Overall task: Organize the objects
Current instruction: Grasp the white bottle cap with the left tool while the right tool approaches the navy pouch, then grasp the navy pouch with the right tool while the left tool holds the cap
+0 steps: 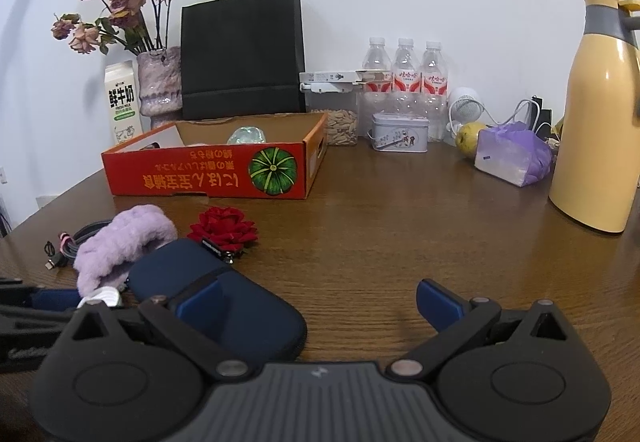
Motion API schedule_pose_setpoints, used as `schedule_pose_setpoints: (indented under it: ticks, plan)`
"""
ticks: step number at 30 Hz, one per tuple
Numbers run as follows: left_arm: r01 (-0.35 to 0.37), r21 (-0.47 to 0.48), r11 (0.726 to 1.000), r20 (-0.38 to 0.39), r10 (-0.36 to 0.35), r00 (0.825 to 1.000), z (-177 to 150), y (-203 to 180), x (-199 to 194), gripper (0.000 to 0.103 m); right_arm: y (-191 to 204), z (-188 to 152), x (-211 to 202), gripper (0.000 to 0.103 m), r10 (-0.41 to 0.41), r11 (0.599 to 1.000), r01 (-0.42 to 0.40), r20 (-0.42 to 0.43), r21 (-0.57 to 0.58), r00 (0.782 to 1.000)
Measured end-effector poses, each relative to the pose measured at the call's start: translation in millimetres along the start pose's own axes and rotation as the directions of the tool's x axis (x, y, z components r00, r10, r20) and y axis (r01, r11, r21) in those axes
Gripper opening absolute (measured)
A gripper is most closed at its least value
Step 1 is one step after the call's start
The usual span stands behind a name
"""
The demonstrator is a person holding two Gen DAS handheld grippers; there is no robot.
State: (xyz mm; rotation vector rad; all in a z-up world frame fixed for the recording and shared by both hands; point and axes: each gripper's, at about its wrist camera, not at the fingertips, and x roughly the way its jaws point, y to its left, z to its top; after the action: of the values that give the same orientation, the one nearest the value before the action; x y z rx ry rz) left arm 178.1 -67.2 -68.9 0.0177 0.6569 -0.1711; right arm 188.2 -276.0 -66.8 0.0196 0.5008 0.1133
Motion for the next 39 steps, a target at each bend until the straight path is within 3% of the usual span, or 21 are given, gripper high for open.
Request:
schedule_pose_setpoints:
  ticks: [7,15,19,24,28,30,32,39]
  plan:
    - [0.022,0.024,0.999,0.006,-0.022,1.0,-8,13,-11,0.045,0,0,3,0.103,-0.003,1.0,0.003,-0.015,0.002,1.0]
    - [-0.002,-0.027,1.0,-0.004,0.002,1.0,3,36,-1,0.046,-1,0,6,0.103,-0.015,1.0,0.015,-0.032,0.001,0.999]
    - [0.0,0.025,1.0,0.018,-0.001,1.0,-3,26,-8,0.082,-1,0,7,0.103,-0.023,1.0,0.023,-0.037,0.009,0.999]
    - [-0.008,0.023,1.0,0.008,0.007,1.0,-5,20,-7,0.082,2,0,5,0.103,-0.032,0.999,0.032,-0.025,-0.009,0.999]
    - [-0.027,-0.024,0.999,-0.006,0.027,1.0,-2,21,-1,0.079,3,-1,4,0.103,-0.027,1.0,0.026,-0.021,-0.016,0.999]
    - [-0.036,-0.037,0.999,-0.003,0.036,0.999,1,19,2,0.072,3,0,3,0.103,-0.023,1.0,0.023,-0.02,-0.015,1.0]
    - [-0.054,-0.019,0.998,0.006,0.054,0.999,0,15,1,0.041,3,0,3,0.103,-0.02,1.0,0.02,-0.02,-0.015,1.0]
    - [0.011,0.005,1.0,0.029,-0.012,1.0,-10,19,-19,0.04,1,-1,4,0.103,-0.009,1.0,0.009,-0.024,-0.007,1.0]
